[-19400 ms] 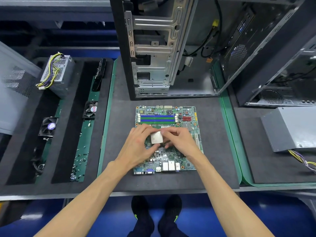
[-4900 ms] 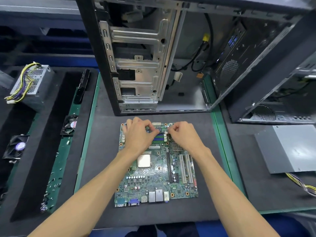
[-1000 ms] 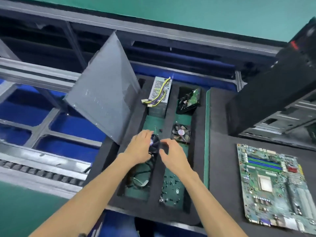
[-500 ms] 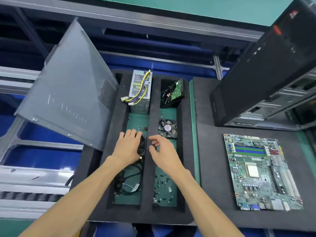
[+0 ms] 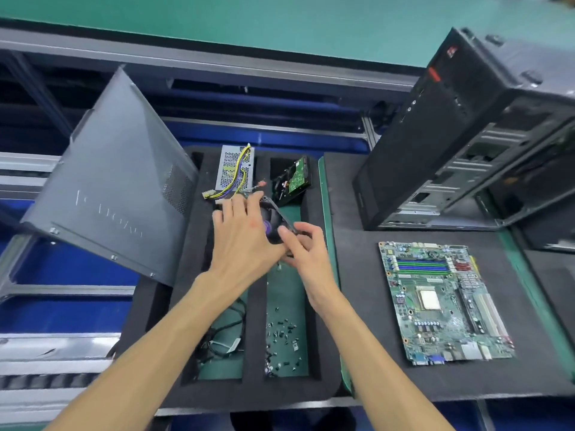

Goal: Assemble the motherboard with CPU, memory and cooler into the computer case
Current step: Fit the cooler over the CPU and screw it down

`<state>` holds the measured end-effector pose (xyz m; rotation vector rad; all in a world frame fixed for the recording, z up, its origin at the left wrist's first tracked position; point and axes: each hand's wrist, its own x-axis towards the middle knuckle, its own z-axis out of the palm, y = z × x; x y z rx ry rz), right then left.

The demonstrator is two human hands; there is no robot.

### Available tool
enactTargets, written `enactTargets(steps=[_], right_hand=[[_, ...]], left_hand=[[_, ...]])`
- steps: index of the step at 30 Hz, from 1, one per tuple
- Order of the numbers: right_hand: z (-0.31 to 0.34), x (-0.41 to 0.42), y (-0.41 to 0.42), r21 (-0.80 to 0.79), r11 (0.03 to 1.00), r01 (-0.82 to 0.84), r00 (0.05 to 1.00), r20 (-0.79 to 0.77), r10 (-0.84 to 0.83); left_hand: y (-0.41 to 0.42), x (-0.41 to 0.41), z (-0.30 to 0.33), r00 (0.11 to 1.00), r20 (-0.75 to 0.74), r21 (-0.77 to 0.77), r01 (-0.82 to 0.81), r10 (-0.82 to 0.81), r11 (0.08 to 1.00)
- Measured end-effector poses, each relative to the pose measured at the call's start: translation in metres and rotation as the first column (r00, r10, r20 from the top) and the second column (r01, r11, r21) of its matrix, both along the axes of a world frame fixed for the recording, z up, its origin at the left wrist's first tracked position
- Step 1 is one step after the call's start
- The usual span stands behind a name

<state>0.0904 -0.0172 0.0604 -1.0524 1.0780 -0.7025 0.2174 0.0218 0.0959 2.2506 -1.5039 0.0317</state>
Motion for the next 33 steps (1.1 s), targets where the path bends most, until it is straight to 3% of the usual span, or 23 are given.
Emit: enactTargets(steps=[6,10,13,15,17,20,23,26,29,33], right_hand=[[0.014,-0.065,-0.020,0.015,0.991,0.132,0.989,-0.068,-0.130],[0.016,-0.118,-0.031,0.071,0.995,0.065,0.994,-0.087,-0.058],[0.023,-0.147,-0.040,0.086,0.995,-0.046,0.991,-0.122,0.056],[0.027,-0.163,-0.047,0.073,0.990,-0.124,0.978,-0.162,0.134],[0.029,-0.180,-0.052,0.056,0.982,-0.181,0.960,-0.207,0.189],[0.028,-0.213,-0.061,0.039,0.967,-0.251,0.931,-0.264,0.252],[0.027,-0.253,-0.083,0.053,0.987,-0.151,0.937,-0.311,0.160],[0.022,-0.298,-0.109,0.024,1.000,-0.018,0.965,-0.261,0.024],[0.004,-0.346,-0.121,-0.097,0.994,0.046,0.948,-0.309,-0.074],[-0.020,-0.386,-0.123,-0.283,0.957,-0.070,0.887,-0.457,-0.070]], left_hand=[[-0.006,-0.035,0.022,0.971,-0.143,0.112,0.207,-0.190,0.972],[-0.012,-0.051,0.031,0.877,-0.359,-0.022,0.334,-0.319,0.942],[-0.010,-0.075,0.031,0.785,-0.367,0.081,0.562,-0.499,0.823],[-0.010,-0.099,0.026,0.758,-0.292,0.201,0.645,-0.584,0.737],[-0.015,-0.125,0.022,0.768,-0.217,0.231,0.640,-0.602,0.733],[-0.022,-0.164,0.020,0.797,-0.224,0.163,0.598,-0.561,0.785],[-0.033,-0.198,0.018,0.803,-0.276,0.122,0.574,-0.528,0.810],[-0.048,-0.228,0.013,0.787,-0.341,0.074,0.568,-0.515,0.820],[-0.060,-0.248,0.005,0.772,-0.397,0.076,0.566,-0.496,0.821],[-0.071,-0.269,-0.006,0.788,-0.392,0.158,0.566,-0.474,0.809]])
